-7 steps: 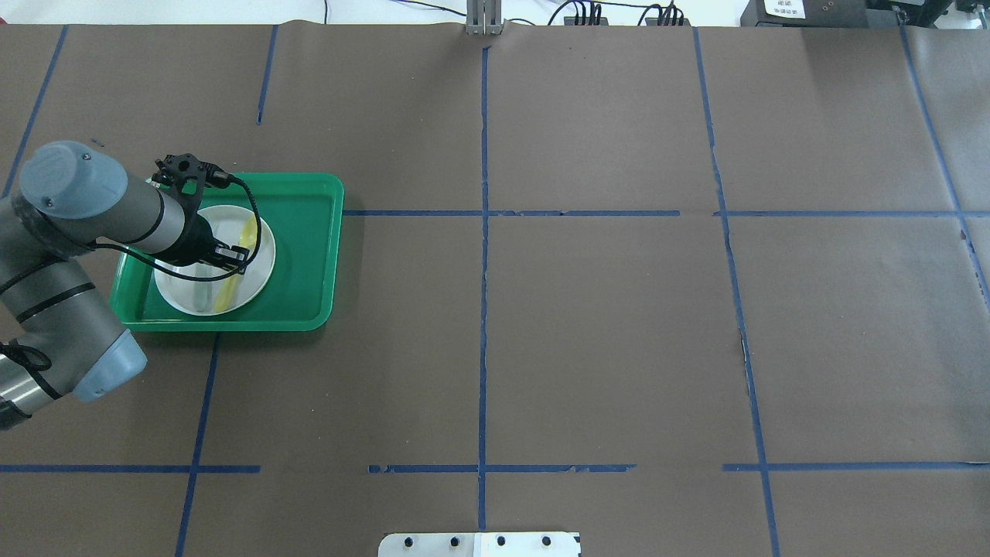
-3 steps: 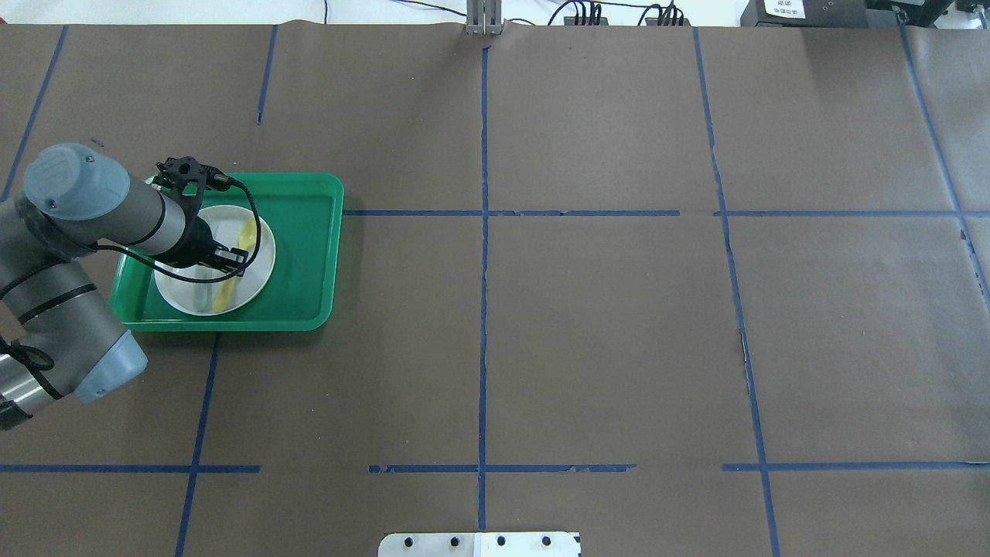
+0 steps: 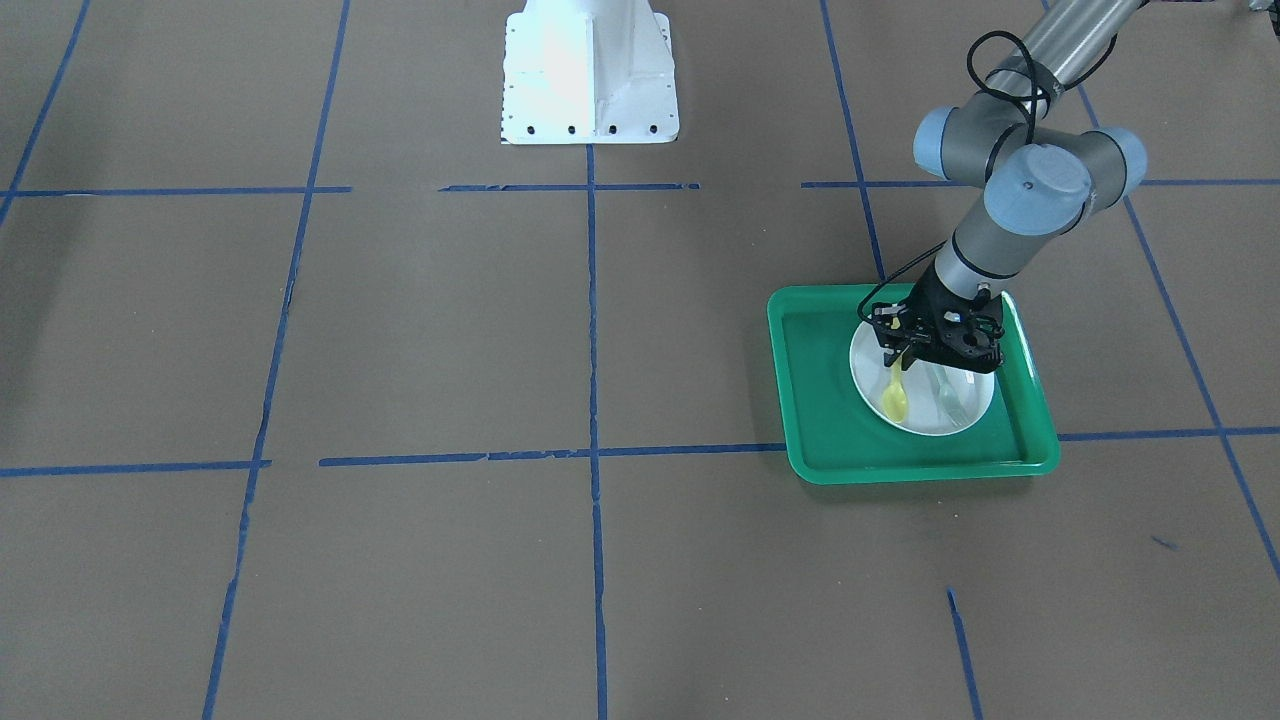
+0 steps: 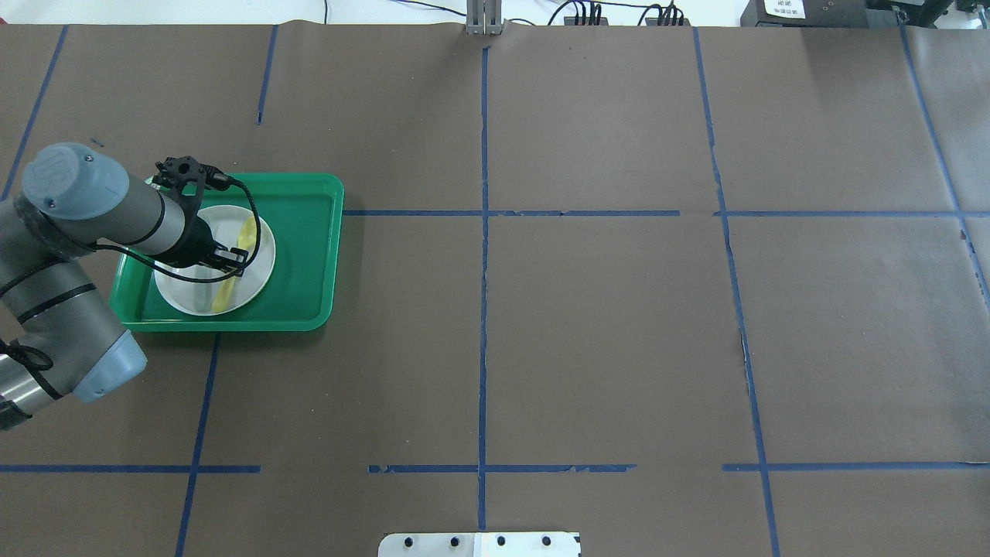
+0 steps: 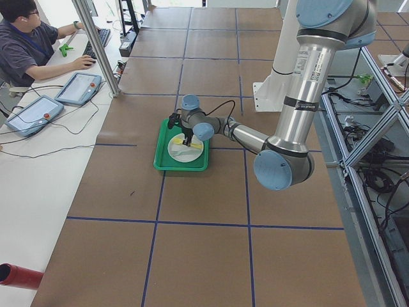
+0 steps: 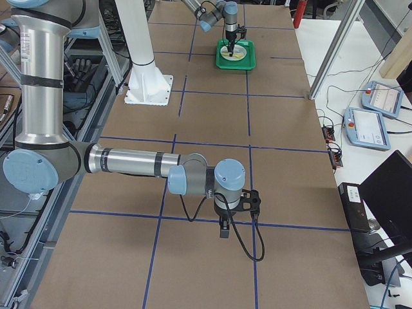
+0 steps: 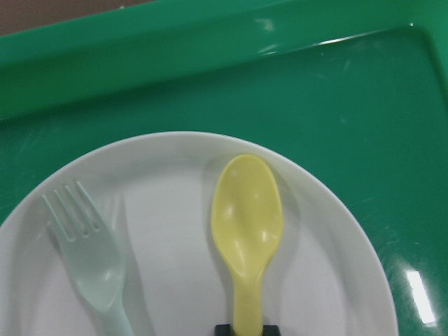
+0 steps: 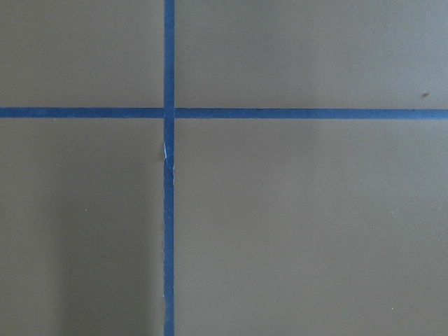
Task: Place spoon
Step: 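Lower the left gripper and close it on the yellow spoon's handle, then lift the spoon and carry it off the plate toward the tray's edge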
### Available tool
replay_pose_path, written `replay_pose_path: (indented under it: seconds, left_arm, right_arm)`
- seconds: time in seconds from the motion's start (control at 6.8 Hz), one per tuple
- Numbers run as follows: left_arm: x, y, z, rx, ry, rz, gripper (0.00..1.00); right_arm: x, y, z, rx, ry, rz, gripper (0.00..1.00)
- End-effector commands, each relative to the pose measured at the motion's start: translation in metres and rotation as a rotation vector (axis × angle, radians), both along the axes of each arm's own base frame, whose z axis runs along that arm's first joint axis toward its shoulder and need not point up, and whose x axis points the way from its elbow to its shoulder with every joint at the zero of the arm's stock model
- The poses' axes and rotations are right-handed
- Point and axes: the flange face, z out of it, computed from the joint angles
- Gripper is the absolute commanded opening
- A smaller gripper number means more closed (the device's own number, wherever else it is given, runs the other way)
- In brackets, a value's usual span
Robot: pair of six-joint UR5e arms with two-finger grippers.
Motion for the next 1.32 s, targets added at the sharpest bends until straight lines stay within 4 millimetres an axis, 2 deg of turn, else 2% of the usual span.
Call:
replay_pose_path:
  seconds: [0.0, 0.15, 0.29, 0.44, 0.59, 0.88, 1.18]
  left_arm:
    - [-0.024, -0.012, -0.012, -0.025, 0.018, -0.068, 0.00]
    - [-0.024, -0.017, -0.014, -0.110, 0.004, -0.125, 0.00]
    - [-0.013, -0.027, -0.038, -0.157, 0.005, -0.163, 0.00]
    - [0.003, -0.038, -0.073, -0.195, 0.026, -0.197, 0.00]
    - [0.022, -0.036, -0.094, -0.218, 0.050, -0.208, 0.00]
    - [0.072, -0.012, -0.094, -0.269, 0.042, -0.177, 0.00]
    - [0.088, -0.006, -0.085, -0.278, 0.022, -0.172, 0.00]
  right_arm:
    - [0.000, 0.000, 0.000, -0.002, 0.000, 0.000, 1.00]
    - [0.000, 0.000, 0.000, 0.000, 0.000, 0.000, 1.00]
    - [0.000, 0.000, 0.000, -0.002, 0.000, 0.000, 1.00]
    - [0.000, 0.000, 0.000, 0.000, 0.000, 0.000, 1.00]
    - [0.000, -0.001, 0.000, 0.001, 0.000, 0.000, 1.00]
    - [0.000, 0.000, 0.000, 0.000, 0.000, 0.000, 1.00]
    - [0.000, 0.000, 0.000, -0.002, 0.000, 0.000, 1.00]
